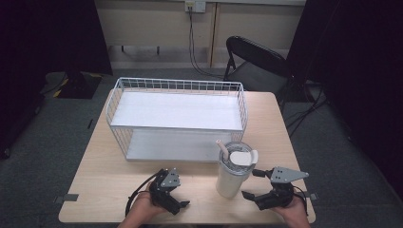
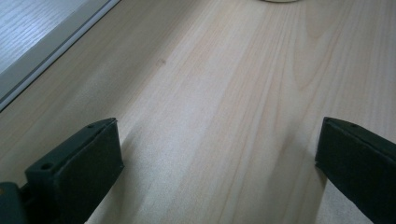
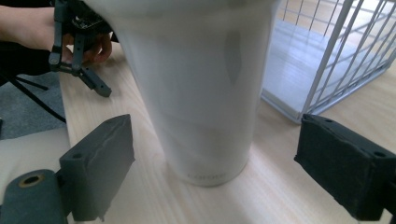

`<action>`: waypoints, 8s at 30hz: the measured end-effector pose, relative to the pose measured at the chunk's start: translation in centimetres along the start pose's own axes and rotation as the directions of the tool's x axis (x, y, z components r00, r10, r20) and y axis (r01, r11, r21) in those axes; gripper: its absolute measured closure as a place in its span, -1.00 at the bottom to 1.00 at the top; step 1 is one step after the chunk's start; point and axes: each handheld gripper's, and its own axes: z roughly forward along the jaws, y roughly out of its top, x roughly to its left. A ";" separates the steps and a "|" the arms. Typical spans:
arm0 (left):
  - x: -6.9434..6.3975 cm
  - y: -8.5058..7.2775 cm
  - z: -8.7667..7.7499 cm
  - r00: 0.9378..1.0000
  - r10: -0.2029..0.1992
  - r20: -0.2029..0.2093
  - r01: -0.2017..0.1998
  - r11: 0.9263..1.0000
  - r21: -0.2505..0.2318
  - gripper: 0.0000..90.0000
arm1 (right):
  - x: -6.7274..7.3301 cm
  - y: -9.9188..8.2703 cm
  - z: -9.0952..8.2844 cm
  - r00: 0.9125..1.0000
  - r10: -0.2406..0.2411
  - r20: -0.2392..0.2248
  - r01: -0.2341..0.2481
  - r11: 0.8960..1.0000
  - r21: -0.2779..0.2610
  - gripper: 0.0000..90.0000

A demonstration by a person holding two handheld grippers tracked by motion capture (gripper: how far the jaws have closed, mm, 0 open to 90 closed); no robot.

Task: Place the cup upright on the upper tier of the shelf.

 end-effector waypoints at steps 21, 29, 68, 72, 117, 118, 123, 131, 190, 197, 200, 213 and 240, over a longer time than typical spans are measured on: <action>0.0 0.0 0.0 1.000 0.000 0.000 0.000 1.000 0.001 -1.00 | -0.8 1.0 2.4 0.996 -0.028 -0.082 0.022 0.997 -0.070 -0.78; 0.0 0.0 0.0 1.000 0.001 -0.001 -0.001 1.000 0.001 -1.00 | -0.5 1.3 3.8 0.995 -0.048 -0.092 0.039 0.995 -0.097 -0.81; 0.0 0.0 0.0 1.000 0.000 -0.001 0.000 1.000 0.000 -1.00 | -0.3 0.8 6.5 0.991 -0.099 -0.091 0.075 0.969 -0.234 -0.81; 0.0 0.0 0.0 1.000 0.000 -0.001 0.000 1.000 0.000 -1.00 | -0.1 0.6 6.4 0.993 -0.096 -0.075 0.075 0.967 -0.244 -0.79; 0.0 0.0 0.0 1.000 0.004 -0.002 -0.004 1.000 0.004 -1.00 | -0.3 7.7 2.7 0.988 -0.082 -0.134 0.041 0.958 -0.285 -0.79; 0.0 0.0 0.0 1.000 -0.001 -0.001 0.001 1.000 0.000 -1.00 | -0.3 7.8 2.6 0.987 -0.083 -0.135 0.042 0.958 -0.284 -0.79; 0.0 0.0 0.0 1.000 -0.001 -0.001 0.001 1.000 0.000 -1.00 | -0.2 8.6 2.4 0.986 -0.078 -0.148 0.032 0.956 -0.291 -0.79; 0.0 0.0 0.0 1.000 -0.001 -0.001 0.001 1.000 0.000 -1.00 | -0.4 9.9 2.2 0.984 -0.072 -0.161 0.024 0.959 -0.282 -0.79; 0.0 0.0 0.0 1.000 0.003 -0.002 -0.003 1.000 0.000 -1.00 | -0.3 21.6 2.1 0.970 -0.076 -0.230 0.008 0.959 -0.284 -0.79; 0.0 0.0 0.0 1.000 0.003 -0.002 -0.003 1.000 0.000 -1.00 | -0.2 22.9 2.0 0.969 -0.078 -0.233 0.008 0.958 -0.287 -0.79; 0.0 0.0 0.0 1.000 0.003 -0.002 -0.003 1.000 0.000 -1.00 | -0.3 23.3 2.0 0.969 -0.078 -0.233 0.008 0.958 -0.285 -0.79; 0.0 0.0 0.0 1.000 0.004 -0.001 -0.004 1.000 0.002 -1.00 | -0.8 24.8 2.4 0.974 -0.076 -0.213 0.011 0.957 -0.289 -0.79; 0.0 0.0 0.0 1.000 0.003 0.001 -0.003 1.000 0.002 -1.00 | -1.6 27.4 4.6 0.987 -0.051 -0.154 0.002 0.954 -0.301 -0.79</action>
